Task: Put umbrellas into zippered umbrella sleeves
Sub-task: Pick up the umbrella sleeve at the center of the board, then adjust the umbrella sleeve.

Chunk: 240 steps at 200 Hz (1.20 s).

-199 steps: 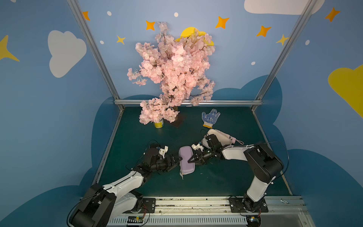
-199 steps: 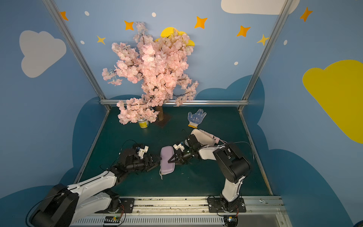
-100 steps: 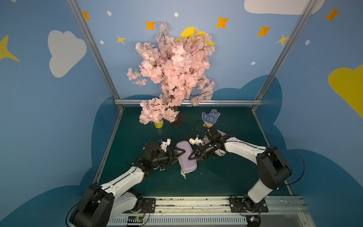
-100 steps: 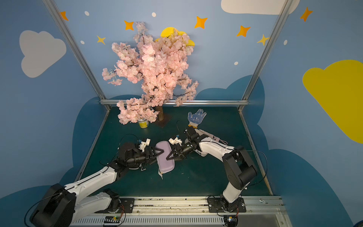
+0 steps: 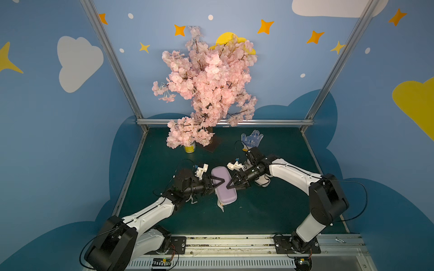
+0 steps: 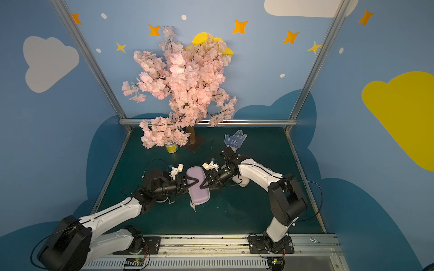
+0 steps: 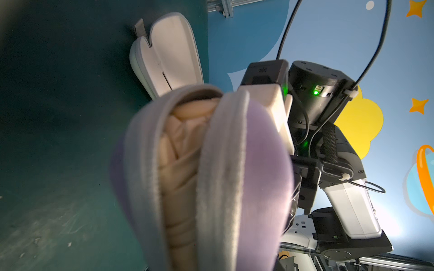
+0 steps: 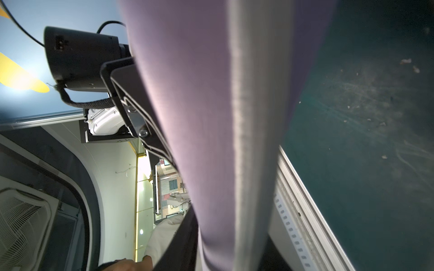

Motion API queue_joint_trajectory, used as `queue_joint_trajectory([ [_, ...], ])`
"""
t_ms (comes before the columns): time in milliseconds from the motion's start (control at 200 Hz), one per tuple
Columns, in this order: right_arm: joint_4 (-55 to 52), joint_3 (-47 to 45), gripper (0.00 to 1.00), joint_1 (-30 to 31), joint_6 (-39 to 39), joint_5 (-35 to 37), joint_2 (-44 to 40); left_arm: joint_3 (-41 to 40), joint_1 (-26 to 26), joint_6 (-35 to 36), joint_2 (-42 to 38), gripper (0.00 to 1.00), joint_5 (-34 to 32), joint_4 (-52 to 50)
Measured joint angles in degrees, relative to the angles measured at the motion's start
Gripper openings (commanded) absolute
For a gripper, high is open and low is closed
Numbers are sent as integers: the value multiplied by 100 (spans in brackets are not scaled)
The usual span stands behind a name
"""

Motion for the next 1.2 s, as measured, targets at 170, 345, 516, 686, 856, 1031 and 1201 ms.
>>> queue_joint_trajectory([
  [170, 203, -107, 61, -87, 103, -94, -61, 4, 13, 87, 4, 35, 7, -98],
  [345, 369, -463, 79, -680, 214, -37, -518, 306, -7, 857, 275, 33, 315, -763],
  [516, 374, -553, 81, -988, 48, 262, -872, 940, -407, 1663, 905, 30, 962, -1279],
  [686, 61, -369, 78, -719, -275, 592, -634, 1207, -546, 1766, 1377, 27, 1432, -1333],
  [856, -15, -363, 76, -625, -479, 514, -557, 1211, -520, 1786, 1423, 25, 1672, -1440],
  [1031, -164, -372, 80, -815, -640, 553, -501, 1261, -442, 1788, 1300, 23, 1856, -1440],
  [1201, -68, -382, 80, -1045, -772, 485, -431, 1318, -380, 1873, 1021, 23, 2124, -1552],
])
